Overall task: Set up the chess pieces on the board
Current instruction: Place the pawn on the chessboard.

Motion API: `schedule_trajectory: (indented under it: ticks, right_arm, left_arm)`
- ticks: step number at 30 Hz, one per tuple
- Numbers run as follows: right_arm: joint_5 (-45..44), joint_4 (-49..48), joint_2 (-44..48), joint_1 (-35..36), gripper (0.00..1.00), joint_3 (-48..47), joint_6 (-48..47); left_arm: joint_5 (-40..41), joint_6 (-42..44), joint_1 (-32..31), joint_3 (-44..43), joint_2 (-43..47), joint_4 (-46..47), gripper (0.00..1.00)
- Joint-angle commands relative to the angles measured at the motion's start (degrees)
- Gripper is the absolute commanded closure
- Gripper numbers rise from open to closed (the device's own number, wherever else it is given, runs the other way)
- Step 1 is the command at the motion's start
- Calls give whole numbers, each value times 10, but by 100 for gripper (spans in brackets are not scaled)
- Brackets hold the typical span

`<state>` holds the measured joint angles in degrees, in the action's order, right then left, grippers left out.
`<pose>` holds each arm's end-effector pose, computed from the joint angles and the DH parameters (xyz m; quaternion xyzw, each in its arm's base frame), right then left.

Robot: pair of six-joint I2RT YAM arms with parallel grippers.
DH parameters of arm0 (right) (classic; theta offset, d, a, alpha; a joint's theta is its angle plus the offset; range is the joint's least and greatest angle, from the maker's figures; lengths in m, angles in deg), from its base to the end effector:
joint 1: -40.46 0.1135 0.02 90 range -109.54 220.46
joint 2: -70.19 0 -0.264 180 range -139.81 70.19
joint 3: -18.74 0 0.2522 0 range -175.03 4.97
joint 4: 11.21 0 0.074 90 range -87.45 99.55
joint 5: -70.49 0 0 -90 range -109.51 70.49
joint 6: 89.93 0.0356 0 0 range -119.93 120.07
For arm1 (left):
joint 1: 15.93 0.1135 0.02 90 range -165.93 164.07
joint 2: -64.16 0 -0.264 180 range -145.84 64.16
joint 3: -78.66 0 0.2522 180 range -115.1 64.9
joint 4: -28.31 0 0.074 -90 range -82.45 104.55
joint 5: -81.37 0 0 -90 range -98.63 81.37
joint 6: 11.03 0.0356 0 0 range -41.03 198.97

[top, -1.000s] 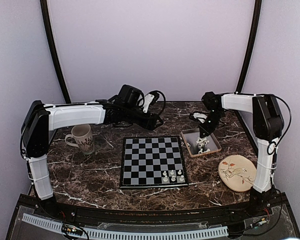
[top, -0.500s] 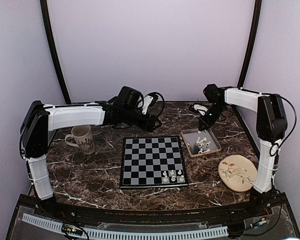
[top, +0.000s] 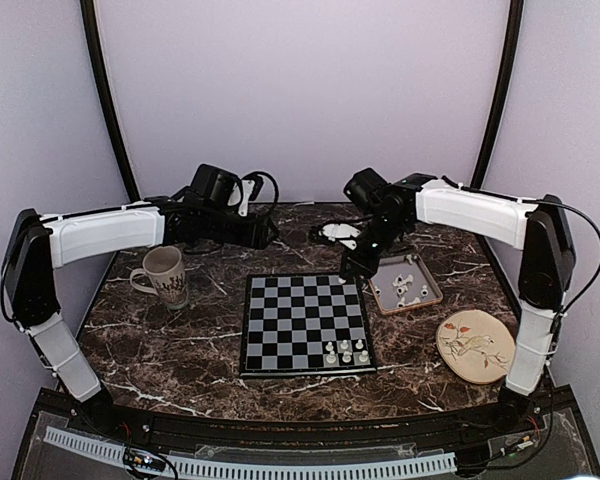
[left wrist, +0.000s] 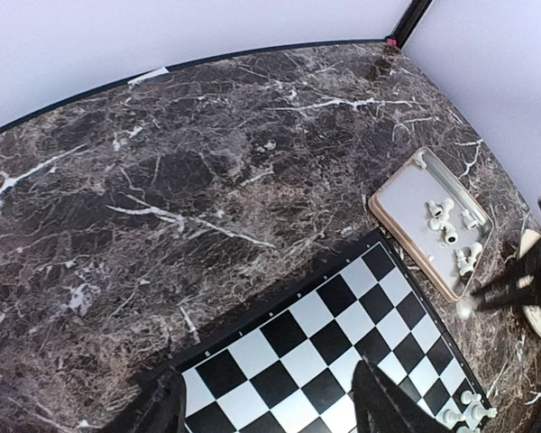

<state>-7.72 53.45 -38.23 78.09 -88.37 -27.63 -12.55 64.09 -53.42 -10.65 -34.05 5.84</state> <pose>0.3123 0.2499 0.2588 -0.5431 0.8075 0.1180 0.1976 0.3162 -0.2456 0.2788 0.1872 0.8512 -0.2427 0.4259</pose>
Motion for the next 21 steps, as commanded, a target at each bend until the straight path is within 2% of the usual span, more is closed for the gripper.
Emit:
schedule_trajectory:
  ticks: [1, 7, 13, 15, 18, 21]
  right_arm:
    - [14, 14, -22, 56, 99, -4, -23]
    - [-3, 4, -63, 113, 99, -7, -25]
    - [-26, 0, -93, 129, 97, -8, -22]
    - [-30, -3, -95, 128, 94, -5, -22]
    - [-31, 1, -96, 129, 84, -8, -21]
    - [-26, 14, -70, 125, 80, -6, -22]
  left_arm:
    - [41, -14, 2, 21, 59, -39, 35]
    - [52, -29, 3, 70, 105, -18, 35]
    - [35, -13, 2, 74, 109, -38, 35]
    - [28, -7, 2, 74, 110, -44, 35]
    - [16, 9, 2, 68, 107, -61, 35]
    - [-3, 27, 2, 52, 98, -88, 35]
